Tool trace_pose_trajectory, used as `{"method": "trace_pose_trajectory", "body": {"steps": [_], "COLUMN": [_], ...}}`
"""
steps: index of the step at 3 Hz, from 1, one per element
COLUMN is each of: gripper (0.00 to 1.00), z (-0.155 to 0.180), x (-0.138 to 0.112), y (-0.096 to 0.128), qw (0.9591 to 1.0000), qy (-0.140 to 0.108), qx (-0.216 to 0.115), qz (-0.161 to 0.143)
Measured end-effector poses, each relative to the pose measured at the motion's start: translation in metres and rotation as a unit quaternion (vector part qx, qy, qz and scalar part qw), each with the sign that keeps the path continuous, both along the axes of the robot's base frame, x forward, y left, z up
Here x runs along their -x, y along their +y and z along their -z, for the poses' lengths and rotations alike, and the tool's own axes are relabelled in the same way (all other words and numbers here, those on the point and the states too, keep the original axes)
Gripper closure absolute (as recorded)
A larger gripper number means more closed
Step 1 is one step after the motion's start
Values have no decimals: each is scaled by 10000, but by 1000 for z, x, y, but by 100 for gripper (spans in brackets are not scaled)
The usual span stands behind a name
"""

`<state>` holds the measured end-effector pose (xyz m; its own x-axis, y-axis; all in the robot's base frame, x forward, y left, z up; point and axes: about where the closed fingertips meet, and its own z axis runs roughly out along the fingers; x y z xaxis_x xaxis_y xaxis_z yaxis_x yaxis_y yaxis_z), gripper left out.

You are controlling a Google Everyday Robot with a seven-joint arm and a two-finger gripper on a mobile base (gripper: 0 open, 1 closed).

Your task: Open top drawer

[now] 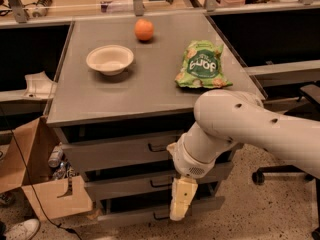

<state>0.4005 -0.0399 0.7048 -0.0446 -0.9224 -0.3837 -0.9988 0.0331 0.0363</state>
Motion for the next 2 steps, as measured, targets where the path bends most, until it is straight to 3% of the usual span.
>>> {"method": "trace_pose_trajectory", "body": {"steps": [1, 2], "gripper": [0, 0], "z": [29, 32], "x": [-33, -42], "y": [3, 3], "qw": [9997, 9996], "qy": [-115, -142], "qx": [-205, -221], "qz": [-78, -122]}}
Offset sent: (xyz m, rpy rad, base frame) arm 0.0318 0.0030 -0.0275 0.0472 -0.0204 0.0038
